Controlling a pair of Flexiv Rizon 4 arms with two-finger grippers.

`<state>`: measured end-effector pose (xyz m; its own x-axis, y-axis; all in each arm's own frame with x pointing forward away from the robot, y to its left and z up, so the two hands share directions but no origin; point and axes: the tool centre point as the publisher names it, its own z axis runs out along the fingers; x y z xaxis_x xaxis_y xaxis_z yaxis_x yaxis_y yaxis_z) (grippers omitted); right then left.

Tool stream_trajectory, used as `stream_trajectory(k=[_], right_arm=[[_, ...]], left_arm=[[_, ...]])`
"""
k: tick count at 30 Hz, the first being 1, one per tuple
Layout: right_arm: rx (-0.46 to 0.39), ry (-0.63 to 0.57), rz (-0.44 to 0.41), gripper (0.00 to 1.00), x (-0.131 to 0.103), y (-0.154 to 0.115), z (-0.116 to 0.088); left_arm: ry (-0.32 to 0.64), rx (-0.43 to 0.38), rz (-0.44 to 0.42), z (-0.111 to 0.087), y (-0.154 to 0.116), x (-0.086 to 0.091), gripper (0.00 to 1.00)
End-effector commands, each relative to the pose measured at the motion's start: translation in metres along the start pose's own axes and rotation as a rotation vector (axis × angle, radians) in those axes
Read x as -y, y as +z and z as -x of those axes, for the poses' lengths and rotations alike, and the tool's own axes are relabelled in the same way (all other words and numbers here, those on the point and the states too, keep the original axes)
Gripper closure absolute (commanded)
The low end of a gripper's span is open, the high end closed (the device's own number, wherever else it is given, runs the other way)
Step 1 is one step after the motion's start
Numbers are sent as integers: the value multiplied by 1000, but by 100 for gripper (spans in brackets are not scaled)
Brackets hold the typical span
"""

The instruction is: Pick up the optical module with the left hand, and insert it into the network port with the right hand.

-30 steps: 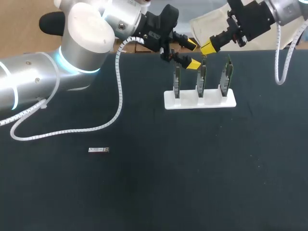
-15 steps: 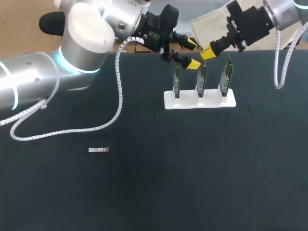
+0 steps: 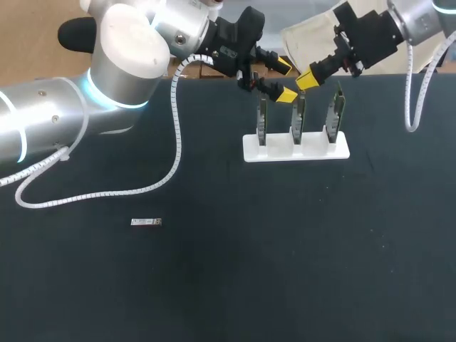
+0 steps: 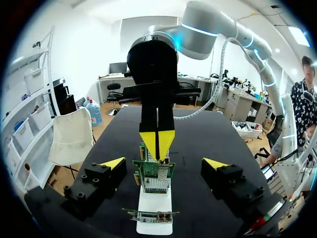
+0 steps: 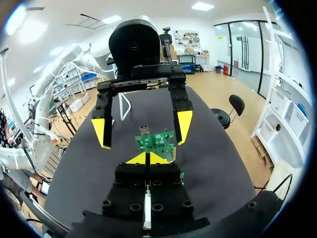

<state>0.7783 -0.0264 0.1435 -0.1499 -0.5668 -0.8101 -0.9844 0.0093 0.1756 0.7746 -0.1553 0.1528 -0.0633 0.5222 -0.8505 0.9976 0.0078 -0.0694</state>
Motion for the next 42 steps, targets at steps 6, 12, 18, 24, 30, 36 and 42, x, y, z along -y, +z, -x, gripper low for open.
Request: stream_trajectory(k=[6, 12, 18, 24, 30, 36, 42], right_arm=[[-15, -4, 16, 100, 2, 4, -5], [-15, -5, 15, 100, 1, 4, -4], [-18, 7, 18, 100, -2, 6, -6], [-22, 12, 16, 100, -4, 6, -7], [-22, 16, 6, 100, -2, 5, -9], [-18, 19, 2, 100, -2, 6, -10], [5, 18, 2, 100, -3, 3, -4]], left_arm=[[1, 0, 1, 0, 0, 0, 0], [1, 0, 1, 0, 0, 0, 0], [1, 0, 1, 0, 0, 0, 0], [1, 0, 1, 0, 0, 0, 0], [1, 0, 1, 0, 0, 0, 0], [1, 0, 1, 0, 0, 0, 0], [1, 0, 1, 0, 0, 0, 0]])
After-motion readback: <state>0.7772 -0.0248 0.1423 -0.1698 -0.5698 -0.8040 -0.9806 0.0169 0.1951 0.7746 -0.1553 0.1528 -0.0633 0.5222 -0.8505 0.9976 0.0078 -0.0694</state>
